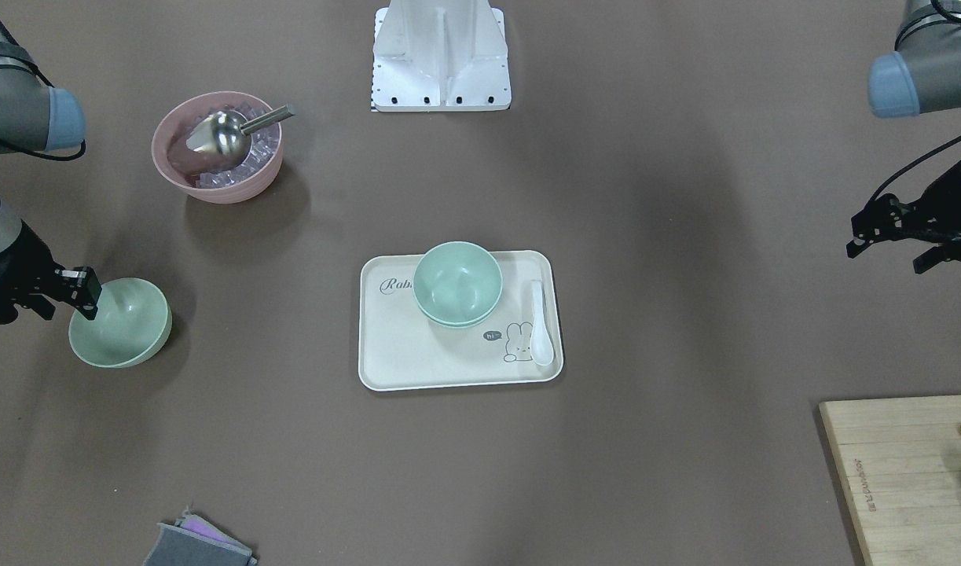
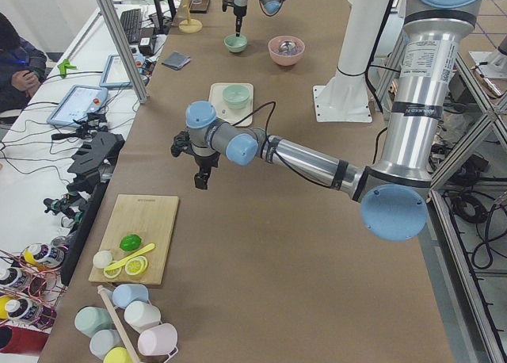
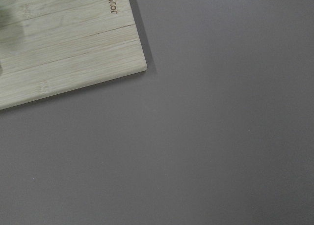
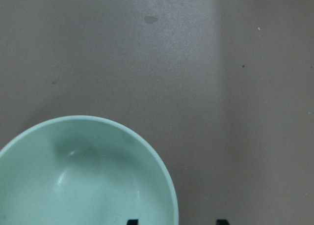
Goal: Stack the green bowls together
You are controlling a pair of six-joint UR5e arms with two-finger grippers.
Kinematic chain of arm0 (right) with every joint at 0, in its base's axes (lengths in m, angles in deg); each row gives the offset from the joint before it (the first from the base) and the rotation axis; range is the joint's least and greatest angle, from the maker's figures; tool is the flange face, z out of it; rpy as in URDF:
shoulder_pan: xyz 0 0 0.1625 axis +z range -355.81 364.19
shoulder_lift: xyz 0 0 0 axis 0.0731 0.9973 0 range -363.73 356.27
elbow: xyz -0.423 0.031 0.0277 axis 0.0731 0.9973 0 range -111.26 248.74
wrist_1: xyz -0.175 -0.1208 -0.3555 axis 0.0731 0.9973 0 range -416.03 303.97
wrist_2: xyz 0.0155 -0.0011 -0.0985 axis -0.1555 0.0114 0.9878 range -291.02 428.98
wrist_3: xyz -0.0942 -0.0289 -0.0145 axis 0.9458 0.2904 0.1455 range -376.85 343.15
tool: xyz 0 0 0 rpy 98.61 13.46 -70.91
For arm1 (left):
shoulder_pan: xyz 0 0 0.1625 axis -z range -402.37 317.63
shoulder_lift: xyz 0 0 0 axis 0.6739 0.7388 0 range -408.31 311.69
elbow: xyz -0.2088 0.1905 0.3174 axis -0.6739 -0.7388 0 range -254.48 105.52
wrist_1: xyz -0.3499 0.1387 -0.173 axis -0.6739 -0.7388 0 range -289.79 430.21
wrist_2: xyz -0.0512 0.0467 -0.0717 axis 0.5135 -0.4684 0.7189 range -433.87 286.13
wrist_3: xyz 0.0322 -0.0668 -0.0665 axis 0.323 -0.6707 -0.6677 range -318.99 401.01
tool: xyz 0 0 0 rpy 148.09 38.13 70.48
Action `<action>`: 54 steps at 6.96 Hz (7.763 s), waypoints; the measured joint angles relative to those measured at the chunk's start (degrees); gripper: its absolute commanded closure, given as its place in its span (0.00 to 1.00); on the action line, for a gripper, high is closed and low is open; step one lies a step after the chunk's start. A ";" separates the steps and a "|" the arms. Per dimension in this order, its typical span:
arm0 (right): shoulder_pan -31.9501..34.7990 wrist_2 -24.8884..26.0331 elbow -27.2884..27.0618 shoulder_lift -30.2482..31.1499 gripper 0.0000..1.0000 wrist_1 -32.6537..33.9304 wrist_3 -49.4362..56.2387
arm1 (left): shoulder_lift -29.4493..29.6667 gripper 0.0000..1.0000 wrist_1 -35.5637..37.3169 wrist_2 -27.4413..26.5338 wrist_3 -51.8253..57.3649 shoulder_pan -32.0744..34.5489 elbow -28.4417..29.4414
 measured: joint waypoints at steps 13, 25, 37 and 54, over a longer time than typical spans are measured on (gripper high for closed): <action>-1.81 -3.28 -4.13 -15.13 1.00 12.92 -9.25 | -0.10 0.00 0.94 0.25 0.12 1.32 2.44; -25.97 17.95 2.34 -40.23 1.00 24.95 -50.39 | -6.43 0.00 3.84 -0.03 32.35 20.06 14.81; -26.68 18.66 2.33 -38.93 0.00 24.17 -48.69 | -6.75 0.00 3.75 0.15 32.28 19.98 14.53; 29.67 -8.07 -5.40 10.83 0.00 26.89 58.10 | -11.08 0.00 15.70 0.44 26.97 19.86 1.24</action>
